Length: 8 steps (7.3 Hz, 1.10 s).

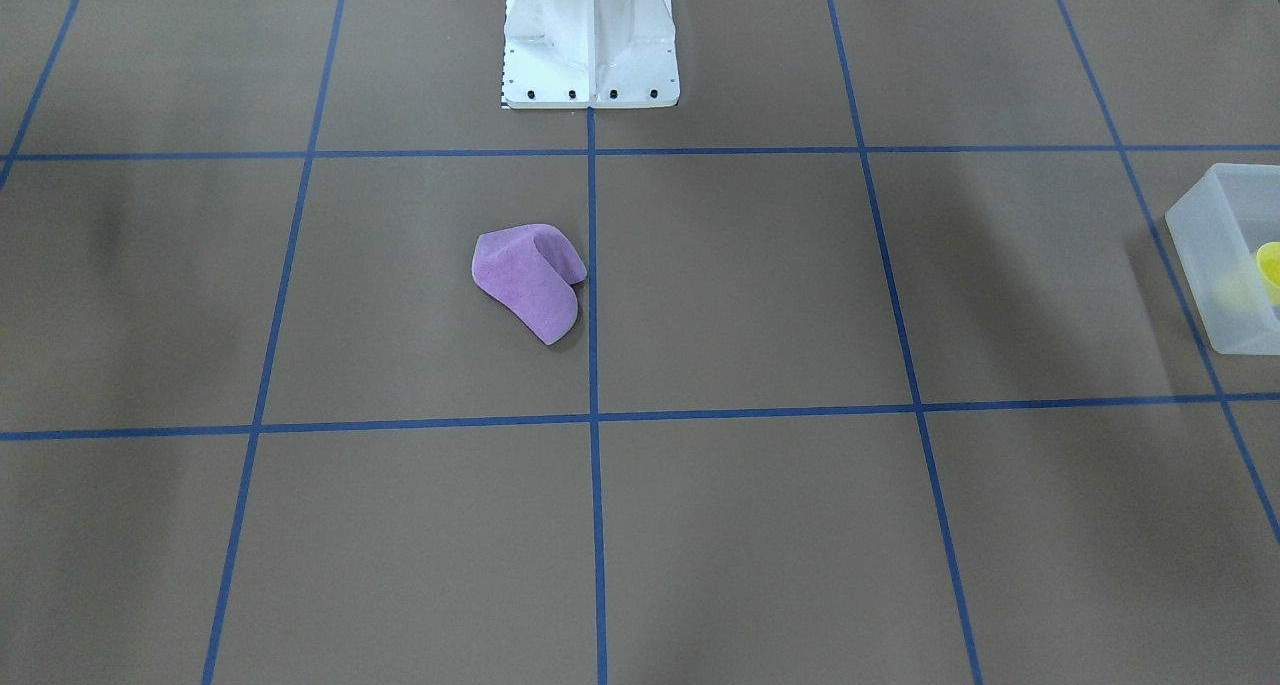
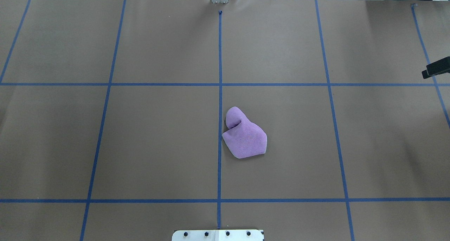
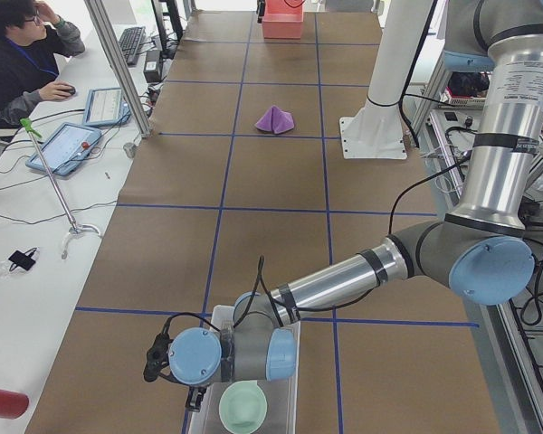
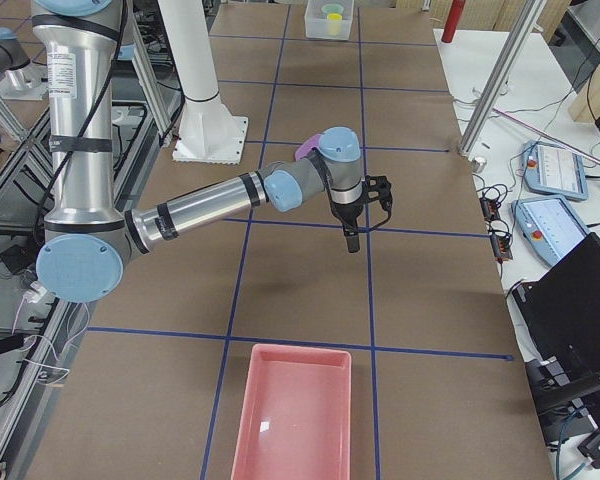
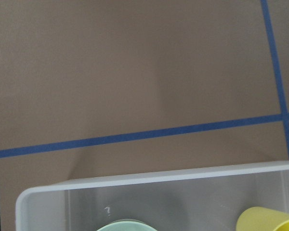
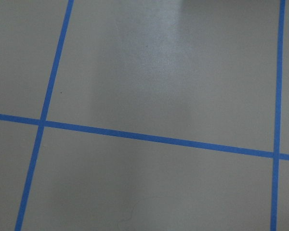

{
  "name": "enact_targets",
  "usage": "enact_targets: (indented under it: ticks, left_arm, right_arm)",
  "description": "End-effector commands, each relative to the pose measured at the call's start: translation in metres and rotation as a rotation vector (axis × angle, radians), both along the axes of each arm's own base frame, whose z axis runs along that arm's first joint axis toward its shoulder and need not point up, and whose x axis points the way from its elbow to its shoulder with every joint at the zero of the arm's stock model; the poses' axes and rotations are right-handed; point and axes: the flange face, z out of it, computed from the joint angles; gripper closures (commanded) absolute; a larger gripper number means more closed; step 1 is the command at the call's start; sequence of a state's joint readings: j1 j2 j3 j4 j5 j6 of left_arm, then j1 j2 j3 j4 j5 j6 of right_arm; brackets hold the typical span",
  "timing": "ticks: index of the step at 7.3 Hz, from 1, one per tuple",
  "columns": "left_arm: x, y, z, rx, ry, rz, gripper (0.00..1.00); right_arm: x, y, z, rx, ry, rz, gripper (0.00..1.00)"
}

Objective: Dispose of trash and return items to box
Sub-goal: 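Reach the right gripper toward the purple cloth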

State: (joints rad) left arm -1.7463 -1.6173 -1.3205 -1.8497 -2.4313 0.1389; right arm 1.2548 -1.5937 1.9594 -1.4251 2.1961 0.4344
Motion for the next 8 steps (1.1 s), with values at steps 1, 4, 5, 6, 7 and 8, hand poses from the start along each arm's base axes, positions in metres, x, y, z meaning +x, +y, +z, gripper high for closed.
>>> enact_targets:
  ticks: [1,4,5,6,7,8]
  left_arm:
    - [0.045,0.040,-0.055,-0.051,0.013,-0.033,0.01]
    - [0.085,0.078,-0.117,-0.137,-0.109,0.037,0.01]
    - [0.086,0.092,-0.117,-0.138,-0.106,0.041,0.01]
    - [0.086,0.091,-0.120,-0.137,-0.104,0.040,0.01]
    - [0.087,0.092,-0.119,-0.136,-0.092,0.042,0.01]
    - [0.087,0.092,-0.120,-0.131,-0.092,0.043,0.01]
  right_arm:
    - [0.000,0.001,-0.001,0.000,-0.003,0.001,0.00]
    - [-0.010,0.005,-0.015,-0.016,-0.026,0.020,0.00]
    - [-0.029,0.013,-0.034,-0.035,-0.048,0.038,0.00]
    - [-0.061,0.017,-0.062,-0.043,-0.072,0.055,0.00]
    - [-0.116,0.020,-0.095,-0.068,-0.092,0.097,0.00]
    - [-0.180,0.030,-0.133,-0.087,-0.120,0.157,0.00]
